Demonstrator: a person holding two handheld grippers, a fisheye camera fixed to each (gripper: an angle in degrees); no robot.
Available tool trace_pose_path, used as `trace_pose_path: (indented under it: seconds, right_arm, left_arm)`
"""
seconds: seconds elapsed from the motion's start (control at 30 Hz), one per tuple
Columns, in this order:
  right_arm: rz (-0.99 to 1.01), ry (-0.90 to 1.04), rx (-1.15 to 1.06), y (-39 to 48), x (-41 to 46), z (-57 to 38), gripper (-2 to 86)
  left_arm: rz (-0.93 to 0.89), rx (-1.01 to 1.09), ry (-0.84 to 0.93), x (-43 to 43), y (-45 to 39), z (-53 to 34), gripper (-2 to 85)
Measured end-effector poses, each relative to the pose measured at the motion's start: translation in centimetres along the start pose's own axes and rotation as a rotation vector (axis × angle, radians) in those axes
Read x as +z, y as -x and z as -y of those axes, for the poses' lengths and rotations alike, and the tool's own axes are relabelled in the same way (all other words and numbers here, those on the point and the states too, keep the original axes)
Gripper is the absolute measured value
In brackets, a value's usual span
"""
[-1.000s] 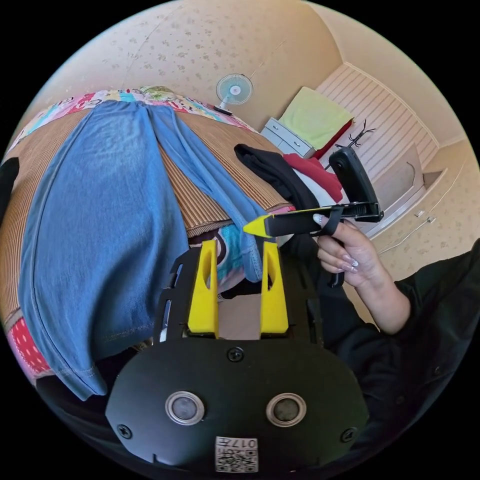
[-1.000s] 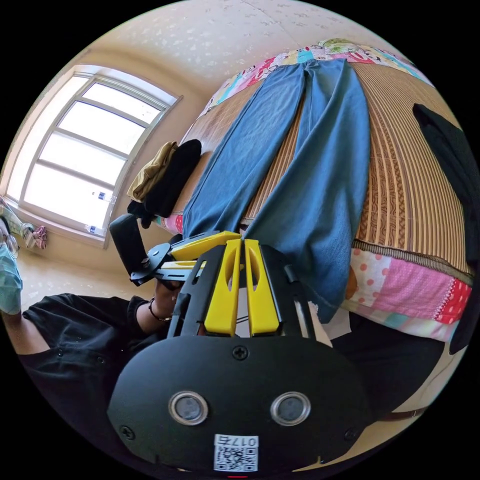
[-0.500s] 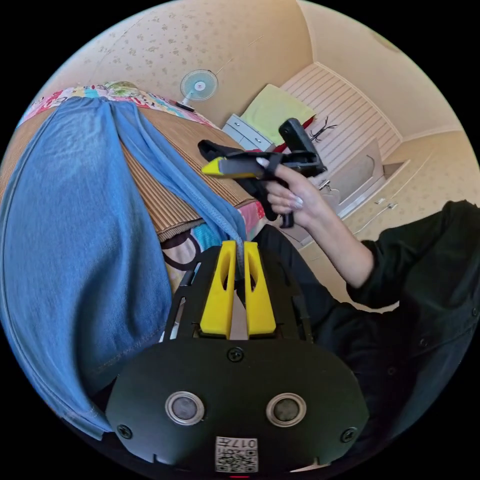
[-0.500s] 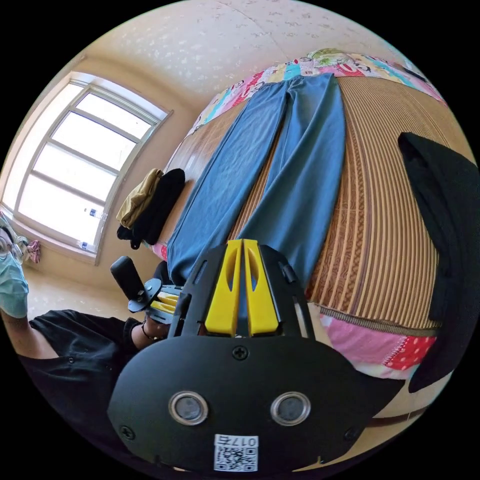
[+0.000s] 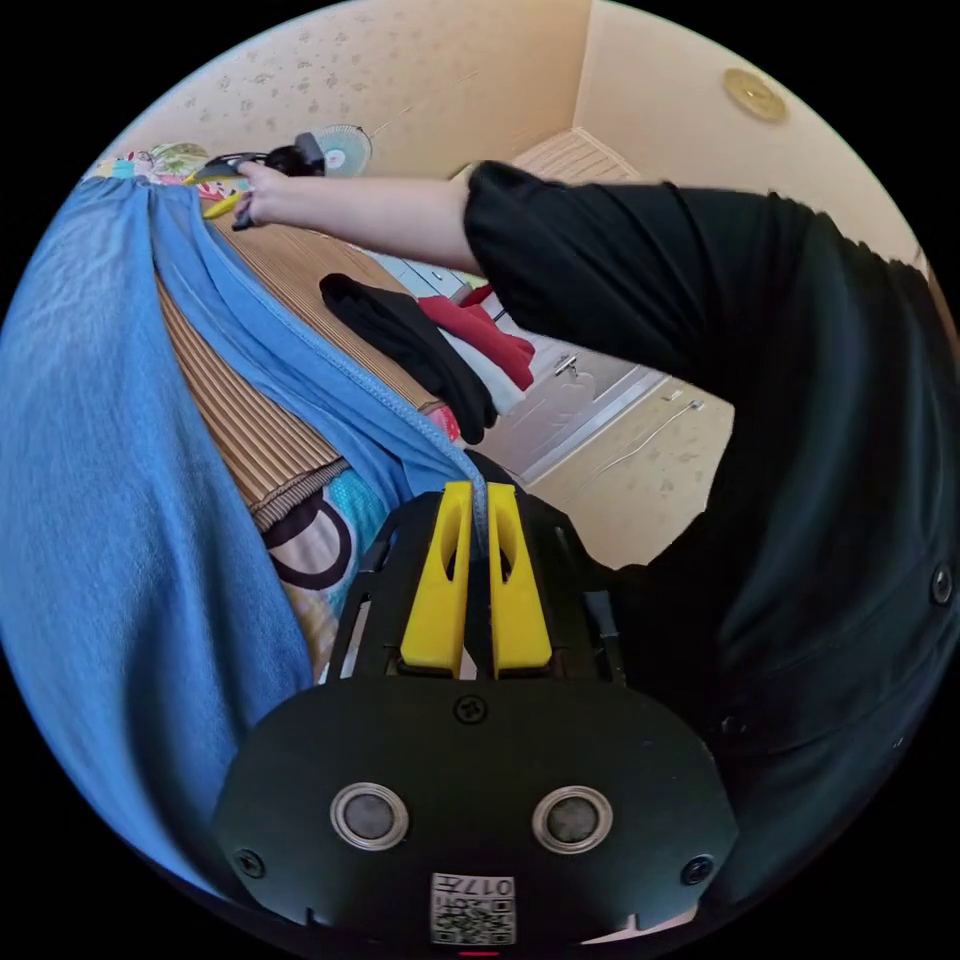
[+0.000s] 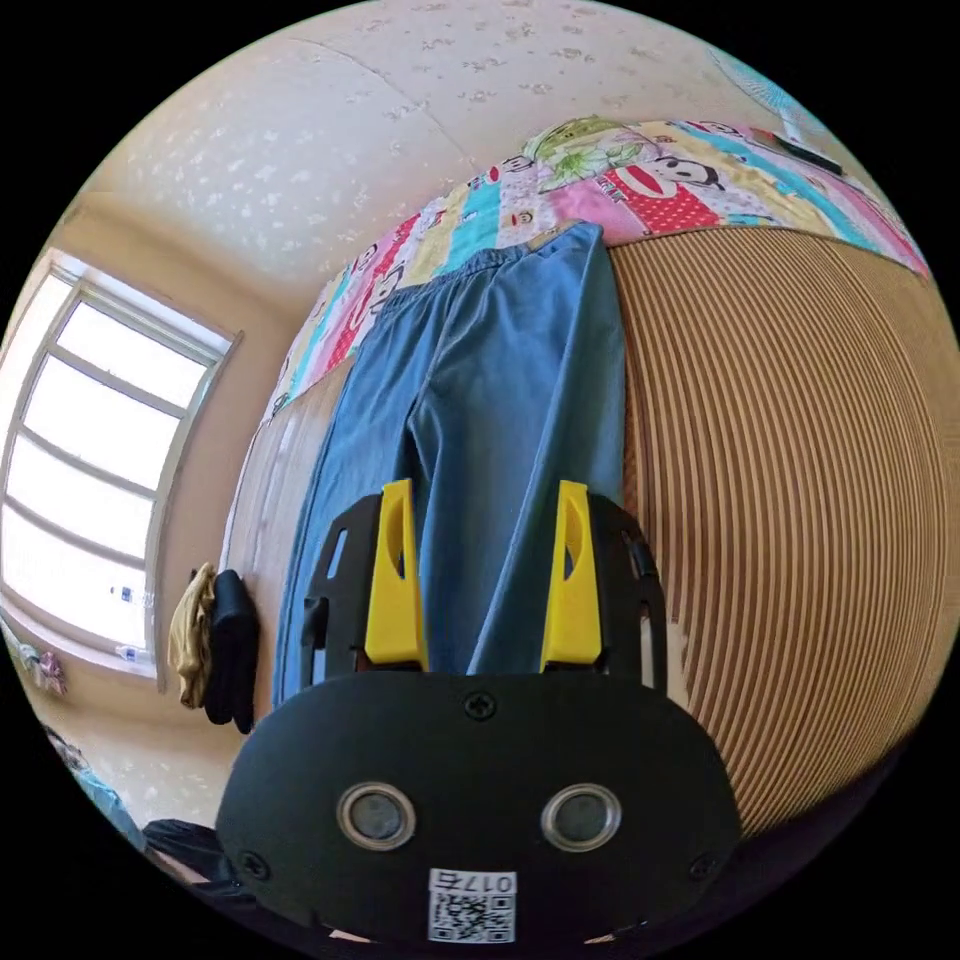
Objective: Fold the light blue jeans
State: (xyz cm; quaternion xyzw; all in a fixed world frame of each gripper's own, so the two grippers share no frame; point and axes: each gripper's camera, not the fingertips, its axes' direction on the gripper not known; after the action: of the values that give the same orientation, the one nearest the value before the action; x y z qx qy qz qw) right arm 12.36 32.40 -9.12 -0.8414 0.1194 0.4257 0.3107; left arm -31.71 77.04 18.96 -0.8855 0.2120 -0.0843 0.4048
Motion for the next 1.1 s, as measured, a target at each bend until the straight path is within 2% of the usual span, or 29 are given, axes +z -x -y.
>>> trace_pose_path:
  seconds: [0.03, 0.13, 0.2, 0.3, 0.37, 0.43, 0.63, 0.8, 0.93, 1.03, 1.1]
  right_arm:
    - [-0.045, -0.015, -0.013, 0.4, 0.3, 0.9, 17.2]
    - [-0.356, -0.069, -0.049, 2.7, 2.5, 5.3, 13.2]
    - [-0.422, -0.066, -0.035, 2.9, 3.6, 6.9, 10.1]
    - [-0.393, -0.112, 0.059, 2.4, 3.7, 7.7, 4.8]
    - [-0.321, -0.148, 0.075, 2.2, 3.4, 7.3, 3.5]
    - [-0.335, -0.201, 0.078, 2.7, 2.7, 6.5, 2.6]
    - [-0.558, -0.372, -0.183, 13.9, 0.2, 5.1, 1.5]
    - [-0.444, -0.461, -0.281, 26.7, 0.2, 5.8, 1.4]
    - [-0.342, -0.468, -0.292, 32.8, 3.7, 5.6, 1.5]
    - [-0.282, -0.339, -0.331, 35.1, 9.2, 5.9, 1.5]
    - [-0.245, -0.176, -0.306, 34.6, 13.5, 5.9, 1.5]
  left_arm:
    - [-0.007, 0.006, 0.018, 0.1, 0.3, 0.1, 2.3]
    - [-0.027, 0.024, 0.085, 0.6, 1.1, 0.4, 2.0]
    - [-0.051, 0.022, 0.118, 0.7, 1.7, 0.6, 1.8]
    - [-0.125, -0.005, 0.097, 0.4, 3.0, 0.4, 1.4]
    - [-0.197, -0.037, 0.064, 0.2, 4.1, 0.3, 0.9]
    - [-0.202, -0.037, 0.061, 0.0, 4.1, 0.4, 0.7]
    - [-0.093, -0.037, 0.119, -4.3, 2.0, 0.6, 0.5]
    - [0.085, -0.204, 0.022, -10.2, -0.5, -4.4, 0.3]
    - [0.225, -0.323, -0.139, -16.6, -3.3, -8.8, 0.3]
    - [0.382, -0.464, -0.196, -18.3, -3.3, -11.4, 0.6]
    - [0.497, -0.549, -0.135, -18.1, -2.4, -12.3, 0.8]
